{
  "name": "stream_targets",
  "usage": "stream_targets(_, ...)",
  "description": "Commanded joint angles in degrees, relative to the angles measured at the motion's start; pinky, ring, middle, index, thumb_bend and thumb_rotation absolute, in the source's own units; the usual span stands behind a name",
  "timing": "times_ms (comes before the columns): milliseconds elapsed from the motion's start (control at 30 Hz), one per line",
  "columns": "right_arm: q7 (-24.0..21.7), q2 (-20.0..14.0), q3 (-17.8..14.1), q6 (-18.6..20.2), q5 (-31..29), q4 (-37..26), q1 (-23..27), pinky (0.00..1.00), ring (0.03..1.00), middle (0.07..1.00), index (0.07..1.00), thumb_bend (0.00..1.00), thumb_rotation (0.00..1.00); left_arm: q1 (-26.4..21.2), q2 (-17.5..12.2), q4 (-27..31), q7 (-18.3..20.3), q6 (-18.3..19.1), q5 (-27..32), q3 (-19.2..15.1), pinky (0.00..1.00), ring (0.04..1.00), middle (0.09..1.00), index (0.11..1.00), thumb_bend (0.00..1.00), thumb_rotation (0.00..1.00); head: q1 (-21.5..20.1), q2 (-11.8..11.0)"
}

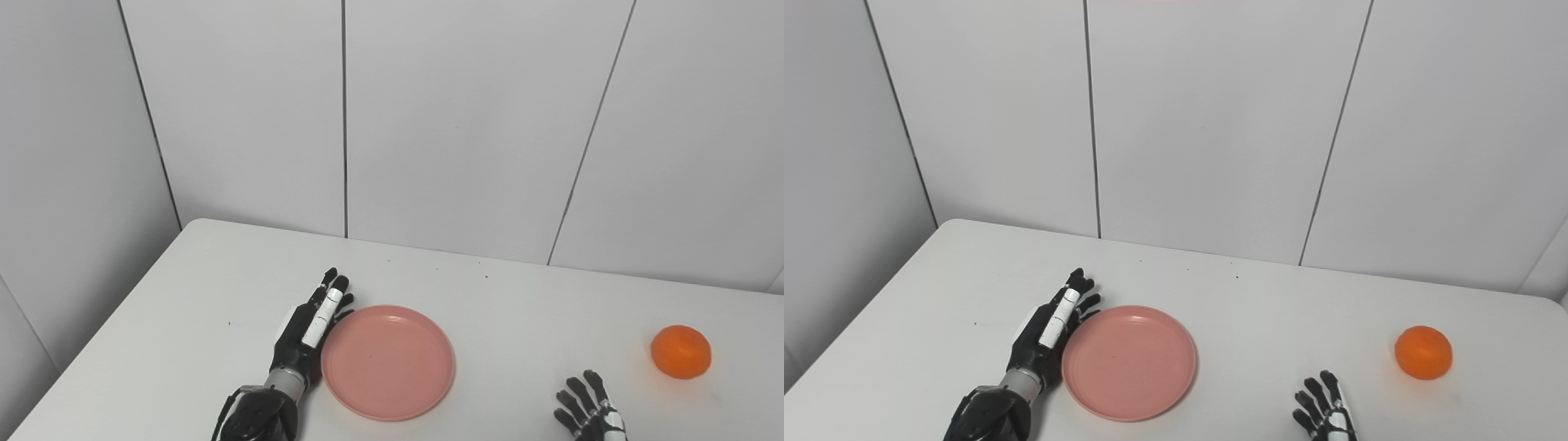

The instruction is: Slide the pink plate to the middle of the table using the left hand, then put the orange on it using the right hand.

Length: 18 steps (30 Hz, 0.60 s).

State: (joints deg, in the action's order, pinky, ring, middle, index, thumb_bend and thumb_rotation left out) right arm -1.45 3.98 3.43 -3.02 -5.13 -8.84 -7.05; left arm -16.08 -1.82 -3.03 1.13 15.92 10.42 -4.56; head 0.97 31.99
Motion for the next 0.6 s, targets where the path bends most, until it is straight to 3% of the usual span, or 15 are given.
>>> stream_targets(0, 0.50, 0.97, 0.46, 1.90, 0.32, -0.27, -1.04, 0.85, 0.867, 0.893, 0.934, 0.72, 1.00, -0.66, 0.24, 1.59, 0.02, 0.86, -0.57, 0.55, 0.85, 0.922, 0.966, 0.981, 0.89, 0.76, -0.37, 0.39)
stream_targets(233, 1.49, 2.53, 1.76, 2.67, 2.40, -1.31, -0.47, 0.85, 0.857, 0.887, 0.930, 0.76, 0.98, -1.26, -0.07, 2.56, 0.61, 2.98, 0.38, 0.11, 0.87, 0.932, 0.977, 0.985, 0.88, 0.76, -5.85, 2.98)
stream_targets(567, 2.01, 3.36, 2.88, 3.98, 3.80, -2.23, -0.06, 0.84, 0.867, 0.895, 0.944, 0.79, 0.99, -1.86, 2.40, 1.53, -0.10, 1.50, 0.59, 0.09, 0.89, 0.927, 0.967, 1.000, 0.91, 0.79, -7.18, 3.82)
